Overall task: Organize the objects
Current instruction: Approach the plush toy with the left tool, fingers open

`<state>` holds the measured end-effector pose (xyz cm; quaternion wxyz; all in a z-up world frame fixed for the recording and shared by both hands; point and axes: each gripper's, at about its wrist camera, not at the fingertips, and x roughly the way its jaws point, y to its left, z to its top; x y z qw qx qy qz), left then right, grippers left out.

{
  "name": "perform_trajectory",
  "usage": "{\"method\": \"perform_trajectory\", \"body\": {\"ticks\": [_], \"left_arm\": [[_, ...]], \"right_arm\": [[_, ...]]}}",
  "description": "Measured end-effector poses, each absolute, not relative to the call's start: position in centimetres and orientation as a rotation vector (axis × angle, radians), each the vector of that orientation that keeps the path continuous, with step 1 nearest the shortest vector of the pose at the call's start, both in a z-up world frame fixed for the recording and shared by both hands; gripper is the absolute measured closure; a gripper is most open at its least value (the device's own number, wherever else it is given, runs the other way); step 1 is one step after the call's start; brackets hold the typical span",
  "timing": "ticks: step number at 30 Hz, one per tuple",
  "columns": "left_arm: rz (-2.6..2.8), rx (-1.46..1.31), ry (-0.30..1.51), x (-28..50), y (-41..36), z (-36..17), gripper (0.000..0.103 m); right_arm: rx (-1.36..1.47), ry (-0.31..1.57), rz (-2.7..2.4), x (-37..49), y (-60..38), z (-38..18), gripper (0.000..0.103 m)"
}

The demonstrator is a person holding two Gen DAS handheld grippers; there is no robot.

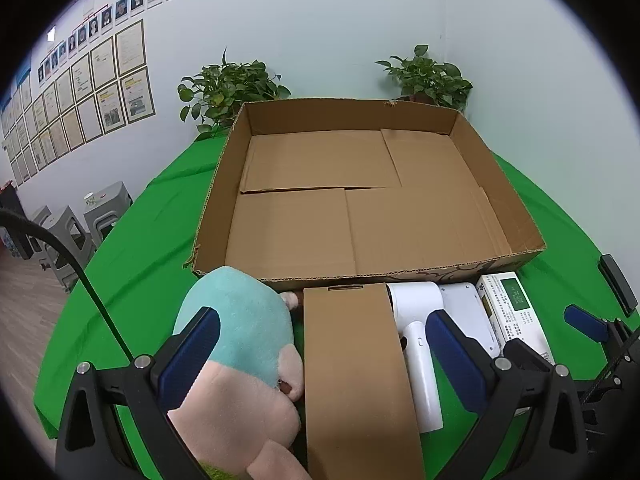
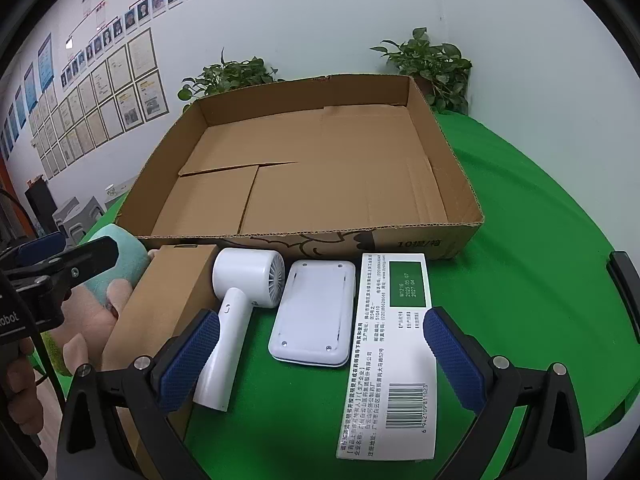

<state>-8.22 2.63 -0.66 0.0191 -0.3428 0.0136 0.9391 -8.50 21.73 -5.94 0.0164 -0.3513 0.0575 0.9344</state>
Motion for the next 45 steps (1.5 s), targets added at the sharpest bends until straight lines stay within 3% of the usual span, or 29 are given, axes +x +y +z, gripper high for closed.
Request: {"method": "perform_trajectory", "body": {"ticks": [45], "left_arm": [[2.825, -1.0, -0.067, -7.1, 0.4, -2.1, 0.001]], "right_arm": [[-1.083, 0.101, 2.879, -6.8, 20.0, -6.4, 0.0]]}}
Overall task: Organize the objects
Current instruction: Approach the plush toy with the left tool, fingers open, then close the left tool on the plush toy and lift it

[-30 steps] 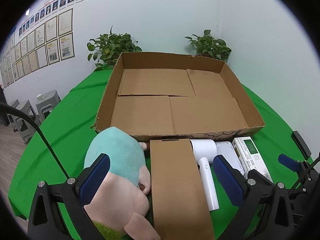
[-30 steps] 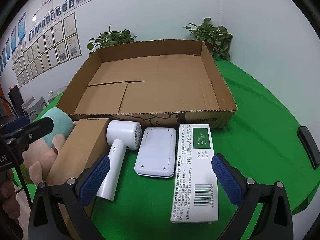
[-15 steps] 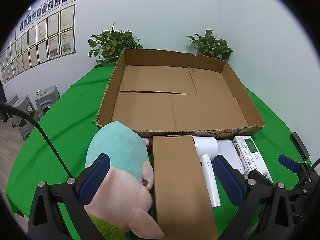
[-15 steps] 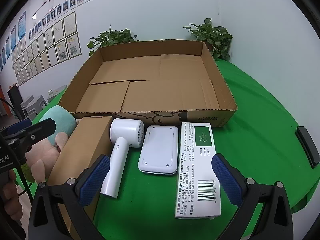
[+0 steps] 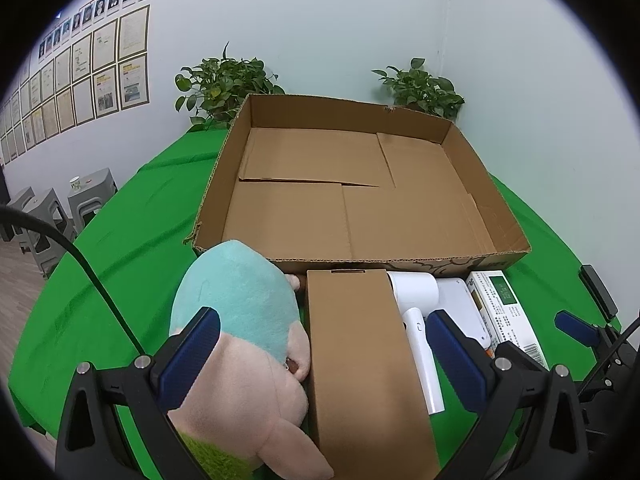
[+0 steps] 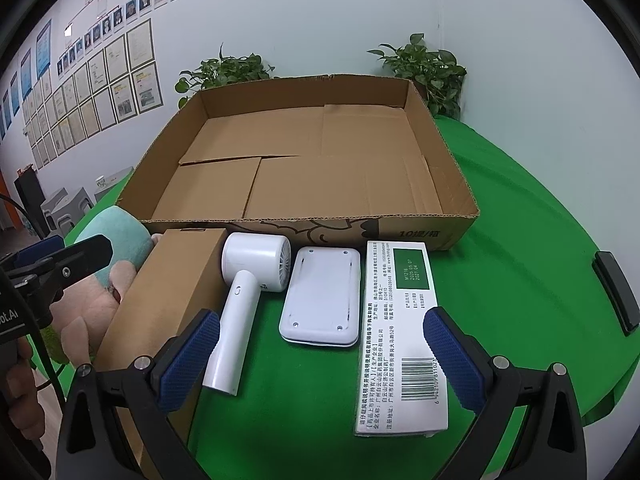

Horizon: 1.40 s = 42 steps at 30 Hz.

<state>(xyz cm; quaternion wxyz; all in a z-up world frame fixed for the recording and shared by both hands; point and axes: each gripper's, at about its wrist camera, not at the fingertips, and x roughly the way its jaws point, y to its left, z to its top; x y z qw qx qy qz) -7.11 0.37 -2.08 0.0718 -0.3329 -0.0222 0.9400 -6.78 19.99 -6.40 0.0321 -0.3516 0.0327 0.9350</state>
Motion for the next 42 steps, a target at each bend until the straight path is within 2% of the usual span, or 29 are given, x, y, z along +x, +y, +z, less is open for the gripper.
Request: {"method": "perform_trajectory", "body": {"ticks": [16, 26, 29, 37, 38, 40, 42], "left_arm": [[2.811, -0.993, -0.065, -7.3, 0.2, -1.7, 0.001], [2.803, -0.971, -0.095, -6.6, -4.3, -0.7, 0.001], [2.762, -1.017, -0.133, -6.1, -6.5, -1.6, 0.001], [2.568, -1.213, -0.298, -6.2, -9.5, -6.9, 0.001], [2.549, -1.217, -0.319, -6.2, -9.5, -7.3, 0.003], [2.512, -1.213, -0.365, -6.3, -9.7, -7.8, 0.023], [2.49, -1.179, -0.394, -5.8, -10.0, -7.7, 0.032]], "right_arm": [[-1.082, 0.064, 2.883, -6.8, 19.6, -5.7, 0.0], [-0.976, -0.048, 3.078, -6.1, 17.2, -2.8, 0.0], [-0.934, -0.08, 3.209, -5.6, 15.7, -1.8, 0.0], [-1.09, 0.053, 3.515, -5.8, 11.8, -0.1, 0.0], [-1.118, 0.072, 3.535, -6.0, 11.1, 0.0, 0.0], [-1.178, 0.085, 3.555, -6.6, 9.8, 0.0, 0.0], [-1.214, 0.082, 3.558, -6.9, 8.6, -0.1, 0.0]]}}
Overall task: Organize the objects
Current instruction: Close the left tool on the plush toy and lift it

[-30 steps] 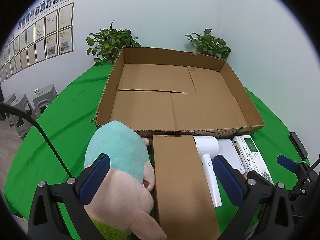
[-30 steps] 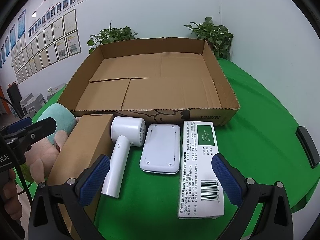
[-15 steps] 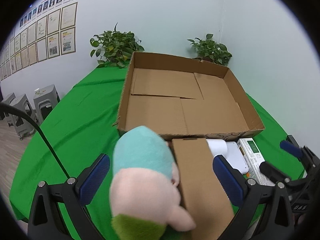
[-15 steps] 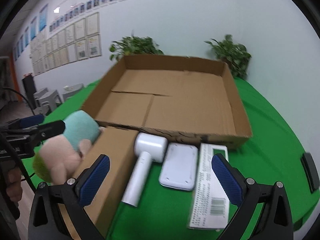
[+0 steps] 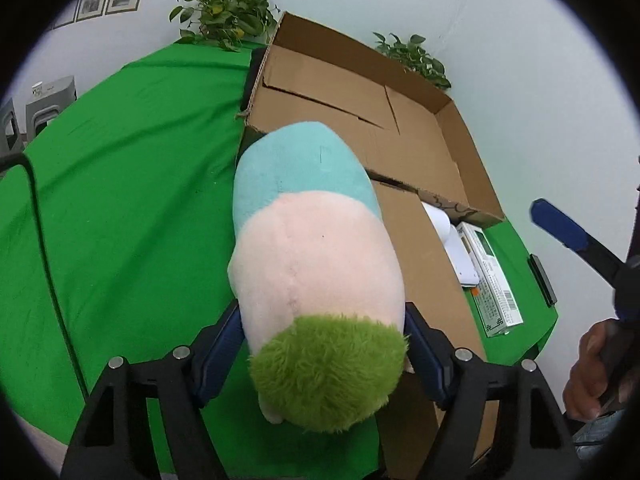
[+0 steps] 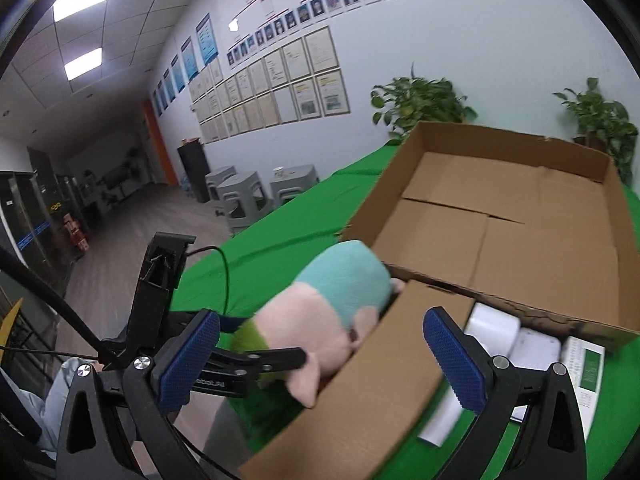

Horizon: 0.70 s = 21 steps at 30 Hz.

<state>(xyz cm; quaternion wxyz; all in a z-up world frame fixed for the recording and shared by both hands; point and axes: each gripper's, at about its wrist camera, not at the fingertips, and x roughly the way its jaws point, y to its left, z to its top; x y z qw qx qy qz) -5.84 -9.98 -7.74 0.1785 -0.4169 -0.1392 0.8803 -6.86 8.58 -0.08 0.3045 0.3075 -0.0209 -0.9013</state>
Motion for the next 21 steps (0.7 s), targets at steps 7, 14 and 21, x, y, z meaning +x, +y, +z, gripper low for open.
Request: {"method": "perform_trajectory", "body": {"ticks": [7, 14, 21], "left_arm": [[2.599, -1.079, -0.334, -2.9, -12.3, -6.1, 0.041], [2.66, -1.093, -0.277, -0.6, -13.4, -6.7, 0.041], [2.703, -1.047, -0.145, 0.1, -12.1, -6.4, 0.043]], "right_arm": [[1.017, -0.265, -2.207, -12.1, 4.8, -2.6, 0.0], [1.24, -0.325, -2.018, -15.7, -1.1, -7.5, 0.002], [1.315, -0.258, -2.069, -16.4, -3.3, -9.2, 0.0]]}}
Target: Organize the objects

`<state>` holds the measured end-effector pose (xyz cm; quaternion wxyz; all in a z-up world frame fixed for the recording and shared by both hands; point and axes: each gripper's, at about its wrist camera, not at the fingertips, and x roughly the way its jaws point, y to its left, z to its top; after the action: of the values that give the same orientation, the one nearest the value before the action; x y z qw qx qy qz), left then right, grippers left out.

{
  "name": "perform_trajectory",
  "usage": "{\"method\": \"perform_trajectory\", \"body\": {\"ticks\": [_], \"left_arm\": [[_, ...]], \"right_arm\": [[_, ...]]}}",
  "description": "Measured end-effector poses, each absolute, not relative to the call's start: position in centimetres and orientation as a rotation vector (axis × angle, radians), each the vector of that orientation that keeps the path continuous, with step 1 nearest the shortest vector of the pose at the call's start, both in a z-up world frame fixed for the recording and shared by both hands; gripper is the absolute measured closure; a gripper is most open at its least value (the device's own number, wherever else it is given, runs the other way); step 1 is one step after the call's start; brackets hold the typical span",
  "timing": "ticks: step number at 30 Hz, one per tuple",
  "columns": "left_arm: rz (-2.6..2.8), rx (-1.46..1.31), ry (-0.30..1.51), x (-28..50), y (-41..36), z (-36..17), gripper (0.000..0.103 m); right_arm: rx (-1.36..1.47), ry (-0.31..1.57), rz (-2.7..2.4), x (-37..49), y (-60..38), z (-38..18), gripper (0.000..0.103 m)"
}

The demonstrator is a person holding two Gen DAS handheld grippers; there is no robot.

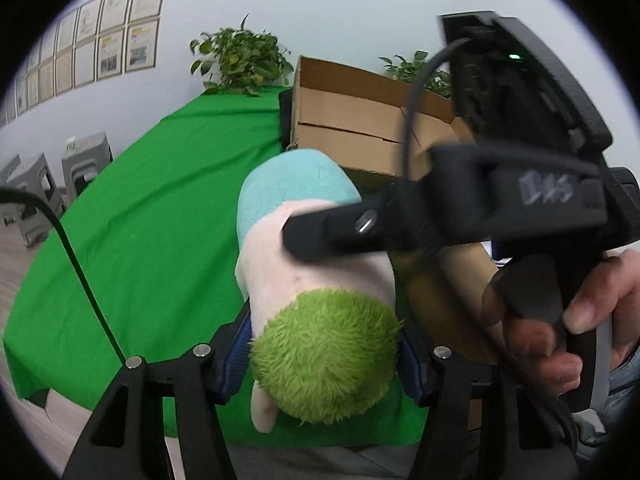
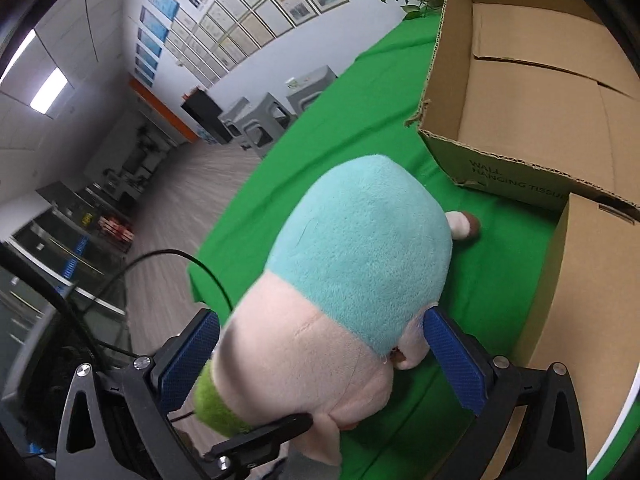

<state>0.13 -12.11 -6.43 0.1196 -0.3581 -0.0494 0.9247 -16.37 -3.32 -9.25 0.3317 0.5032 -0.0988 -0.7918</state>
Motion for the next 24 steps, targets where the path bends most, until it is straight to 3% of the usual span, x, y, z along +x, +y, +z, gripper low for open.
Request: {"method": "perform_trajectory", "body": {"ticks": [2, 7, 14, 15, 20, 24], "left_arm": [[2.716, -1.025, -0.089, 0.3, -11.6, -6.1, 0.043], [2.769, -0.915, 0.017, -0.2, -10.6, -3.4, 0.045], [2.812, -0.666, 0.22, -3.4, -7.3, 2.3, 0.046], [2.815, -0.636, 0.242, -4.0, -6.9, 3.1, 0.047], [2.813, -0.488, 0.327, -7.6, -4.6, 6.4, 0.047], [2.803, -0.456, 0.383, -11.2, -3.7, 7.0, 0.047]], "right_arm": [[1.327, -0.288, -2.082, -16.9, -3.3, -9.7, 0.001], [1.24, -0.373, -2.099, -17.6, -2.6, -8.6, 0.016], [0.954, -0.39, -2.246, -18.6, 1.5, -0.5, 0.033], [0.91, -0.401, -2.274, -18.6, 2.7, 0.9, 0.043], [0.779, -0.383, -2.356, -18.0, 8.7, 8.5, 0.046], [0.751, -0.415, -2.365, -19.6, 12.9, 10.3, 0.047]]}}
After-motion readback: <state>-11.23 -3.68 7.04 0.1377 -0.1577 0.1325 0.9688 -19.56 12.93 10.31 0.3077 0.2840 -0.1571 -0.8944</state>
